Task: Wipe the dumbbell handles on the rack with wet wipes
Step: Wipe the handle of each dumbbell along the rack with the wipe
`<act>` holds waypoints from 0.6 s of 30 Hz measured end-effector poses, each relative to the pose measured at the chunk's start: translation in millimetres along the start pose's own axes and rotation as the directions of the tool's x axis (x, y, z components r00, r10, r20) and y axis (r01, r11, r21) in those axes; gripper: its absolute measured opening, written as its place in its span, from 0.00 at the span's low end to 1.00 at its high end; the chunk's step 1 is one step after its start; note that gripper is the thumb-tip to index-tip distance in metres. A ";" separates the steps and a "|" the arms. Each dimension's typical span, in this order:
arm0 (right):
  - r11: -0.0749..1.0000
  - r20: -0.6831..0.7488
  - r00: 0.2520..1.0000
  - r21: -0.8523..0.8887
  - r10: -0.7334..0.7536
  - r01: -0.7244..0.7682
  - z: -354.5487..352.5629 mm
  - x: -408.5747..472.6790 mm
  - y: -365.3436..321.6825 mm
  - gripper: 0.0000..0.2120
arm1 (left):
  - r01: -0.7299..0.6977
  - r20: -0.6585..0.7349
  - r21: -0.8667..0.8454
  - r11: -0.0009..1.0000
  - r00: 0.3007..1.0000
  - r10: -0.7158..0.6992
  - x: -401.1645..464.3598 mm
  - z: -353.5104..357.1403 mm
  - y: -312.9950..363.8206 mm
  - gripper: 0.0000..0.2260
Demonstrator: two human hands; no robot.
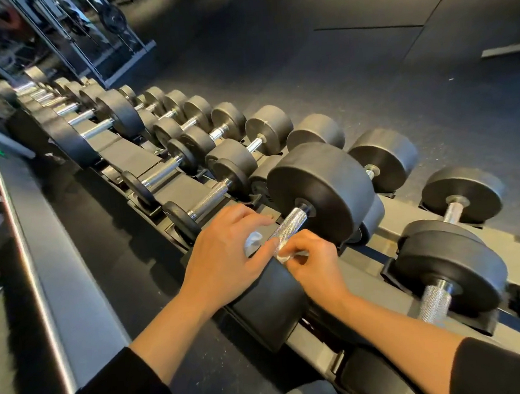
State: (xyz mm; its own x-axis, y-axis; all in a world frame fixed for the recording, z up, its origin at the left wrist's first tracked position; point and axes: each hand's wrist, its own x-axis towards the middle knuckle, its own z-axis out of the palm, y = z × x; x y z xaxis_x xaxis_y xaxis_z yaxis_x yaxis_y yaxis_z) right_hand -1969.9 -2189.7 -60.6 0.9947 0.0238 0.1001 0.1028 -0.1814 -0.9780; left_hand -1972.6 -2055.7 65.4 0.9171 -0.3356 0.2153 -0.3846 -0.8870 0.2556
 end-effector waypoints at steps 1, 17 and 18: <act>1.000 0.032 0.999 0.024 -0.011 0.010 1.2 -1.4 1.4 0.10 | 0.004 -0.003 0.000 1.000 1.000 -0.004 -0.2 0.1 -0.1 0.17; 0.998 -0.082 0.997 -0.052 0.014 -0.018 -10.2 13.3 -9.3 0.10 | 0.075 -0.003 0.043 0.996 0.997 -0.075 -1.3 -0.5 6.0 0.15; 0.999 -0.046 0.999 -0.039 -0.010 0.008 -8.7 9.5 -9.5 0.09 | 0.079 -0.002 0.047 0.996 0.997 -0.079 -1.3 -0.6 6.1 0.15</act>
State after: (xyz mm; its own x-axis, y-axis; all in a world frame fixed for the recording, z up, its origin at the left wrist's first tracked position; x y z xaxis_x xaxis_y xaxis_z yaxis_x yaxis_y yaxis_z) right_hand -1961.4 -2196.3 -48.8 0.9928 -0.0192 0.1182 0.1112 -0.2192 -0.9693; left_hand -1976.2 -2060.5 67.2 0.9444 -0.2638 0.1963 -0.3055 -0.9246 0.2274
